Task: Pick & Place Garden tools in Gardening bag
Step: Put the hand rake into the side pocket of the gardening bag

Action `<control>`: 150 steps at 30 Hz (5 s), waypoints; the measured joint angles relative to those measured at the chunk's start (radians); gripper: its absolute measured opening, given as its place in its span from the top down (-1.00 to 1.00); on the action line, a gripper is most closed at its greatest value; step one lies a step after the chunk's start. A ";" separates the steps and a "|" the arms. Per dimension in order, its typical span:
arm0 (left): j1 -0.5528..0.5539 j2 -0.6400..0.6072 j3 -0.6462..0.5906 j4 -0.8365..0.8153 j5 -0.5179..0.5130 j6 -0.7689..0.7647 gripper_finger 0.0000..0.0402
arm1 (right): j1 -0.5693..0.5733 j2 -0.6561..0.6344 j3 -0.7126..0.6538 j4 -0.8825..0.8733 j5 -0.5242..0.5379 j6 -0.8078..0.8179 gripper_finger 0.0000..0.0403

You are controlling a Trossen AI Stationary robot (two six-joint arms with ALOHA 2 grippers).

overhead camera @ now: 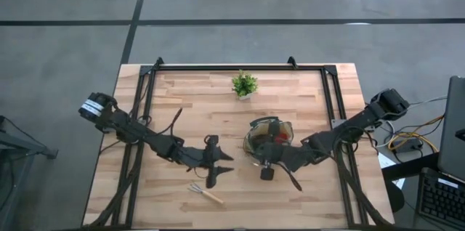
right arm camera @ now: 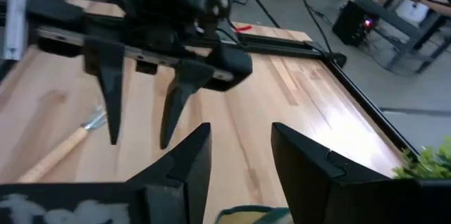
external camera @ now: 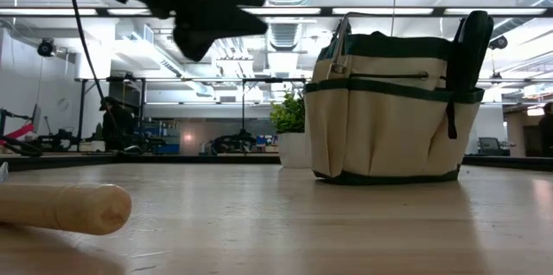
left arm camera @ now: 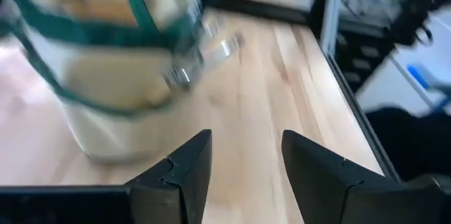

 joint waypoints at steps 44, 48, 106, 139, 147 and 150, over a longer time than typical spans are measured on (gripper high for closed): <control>-0.404 -0.037 -0.008 -0.845 0.012 -1.049 0.12 | 0.041 0.003 -0.015 0.002 -0.006 0.054 0.59; -0.404 -0.036 -0.023 -0.850 -0.030 -0.987 0.12 | 0.041 0.003 -0.015 0.002 -0.006 0.054 0.61; -0.403 -0.040 -0.121 -0.615 -0.363 -0.707 0.97 | 0.040 0.004 -0.009 0.012 -0.005 0.072 0.67; -0.115 -0.043 0.263 -0.388 -0.987 0.746 0.97 | 0.030 -0.009 0.022 0.027 -0.261 0.071 0.67; -0.040 -0.030 0.261 -0.235 -0.886 0.859 0.97 | 0.048 -0.016 0.022 0.027 -0.260 0.054 0.71; -0.019 -0.007 0.262 -0.229 -0.825 0.863 0.97 | 0.058 -0.031 0.022 0.025 -0.258 0.050 0.71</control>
